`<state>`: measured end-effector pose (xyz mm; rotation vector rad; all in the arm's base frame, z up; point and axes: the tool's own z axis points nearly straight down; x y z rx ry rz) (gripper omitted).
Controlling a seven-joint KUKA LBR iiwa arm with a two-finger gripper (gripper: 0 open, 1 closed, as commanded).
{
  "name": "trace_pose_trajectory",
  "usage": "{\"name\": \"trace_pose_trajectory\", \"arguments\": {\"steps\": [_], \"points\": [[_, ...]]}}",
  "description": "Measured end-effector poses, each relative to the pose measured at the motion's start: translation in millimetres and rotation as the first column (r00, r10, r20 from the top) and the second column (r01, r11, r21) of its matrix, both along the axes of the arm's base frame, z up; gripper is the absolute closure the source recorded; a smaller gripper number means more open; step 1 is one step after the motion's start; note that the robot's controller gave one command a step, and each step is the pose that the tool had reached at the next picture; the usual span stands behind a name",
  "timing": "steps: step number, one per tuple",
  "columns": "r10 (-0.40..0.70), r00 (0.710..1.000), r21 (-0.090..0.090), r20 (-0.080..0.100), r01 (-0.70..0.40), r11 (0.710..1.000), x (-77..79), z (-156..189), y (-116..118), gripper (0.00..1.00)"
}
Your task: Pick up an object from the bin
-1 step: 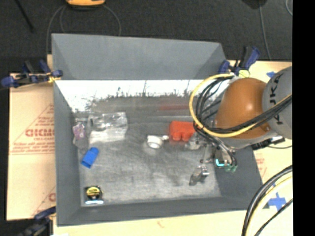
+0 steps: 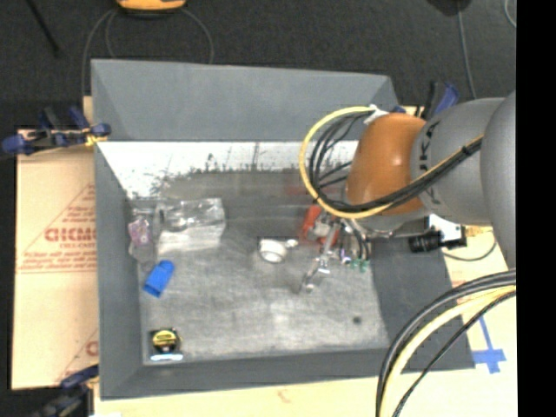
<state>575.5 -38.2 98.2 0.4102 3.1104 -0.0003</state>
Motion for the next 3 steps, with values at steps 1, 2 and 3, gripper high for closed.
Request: {"name": "trace_pose_trajectory", "arguments": {"steps": [1,2,3], "points": [[-0.171,0.985,0.003,0.000,0.171,0.985,61.9,-19.2,35.2,0.00],[-0.172,0.985,0.000,0.002,0.172,0.985,52.9,-18.9,54.6,0.00],[-0.215,0.977,0.004,0.001,0.215,0.977,53.9,-19.1,71.3,0.00]]}}
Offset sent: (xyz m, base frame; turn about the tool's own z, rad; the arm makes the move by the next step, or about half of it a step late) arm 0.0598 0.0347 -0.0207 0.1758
